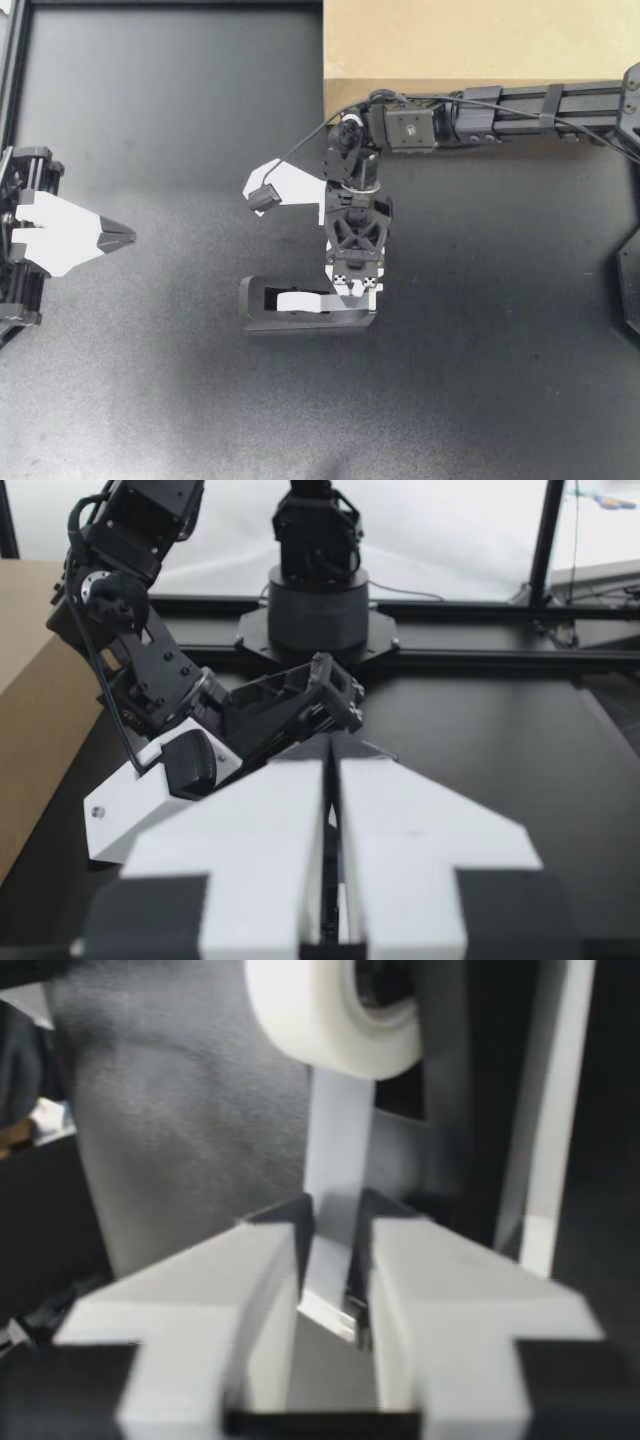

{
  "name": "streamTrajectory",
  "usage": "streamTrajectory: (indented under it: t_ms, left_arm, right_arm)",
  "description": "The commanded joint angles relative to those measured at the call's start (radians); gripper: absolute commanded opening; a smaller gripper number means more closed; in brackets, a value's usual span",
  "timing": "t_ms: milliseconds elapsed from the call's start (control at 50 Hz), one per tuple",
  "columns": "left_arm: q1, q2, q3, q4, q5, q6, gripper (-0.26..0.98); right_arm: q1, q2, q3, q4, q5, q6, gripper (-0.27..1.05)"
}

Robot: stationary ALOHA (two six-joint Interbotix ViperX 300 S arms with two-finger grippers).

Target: Cut a small piece of tape from the tape dispenser then place it on the cardboard box's edge.

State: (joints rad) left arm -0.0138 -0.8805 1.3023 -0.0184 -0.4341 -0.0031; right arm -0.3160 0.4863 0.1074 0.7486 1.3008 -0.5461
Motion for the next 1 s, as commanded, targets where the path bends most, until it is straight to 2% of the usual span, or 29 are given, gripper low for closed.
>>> streamTrajectory:
  t_ms: [0,140,260,520,980]
  left_arm:
    - [-0.002,0.006,-0.014,-0.002,-0.009,-0.002,-0.12]
    - [-0.002,0.008,-0.012,-0.002,-0.009,-0.002,-0.12]
    - [-0.002,0.006,-0.012,-0.002,-0.009,-0.002,-0.12]
    - [-0.002,0.008,-0.012,-0.002,-0.009,-0.002,-0.12]
    - [-0.002,0.008,-0.015,-0.003,-0.009,0.0,-0.12]
  right_arm:
    - [0.002,-0.06,-0.017,-0.009,-0.011,0.009,0.1]
    - [-0.005,-0.075,-0.018,-0.014,-0.023,0.02,-0.08]
    - [-0.005,-0.086,-0.02,-0.008,-0.025,0.026,-0.16]
    - [-0.005,-0.129,-0.002,0.0,-0.02,0.04,-0.16]
    - [-0.026,-0.252,0.178,0.002,-0.06,0.037,-0.16]
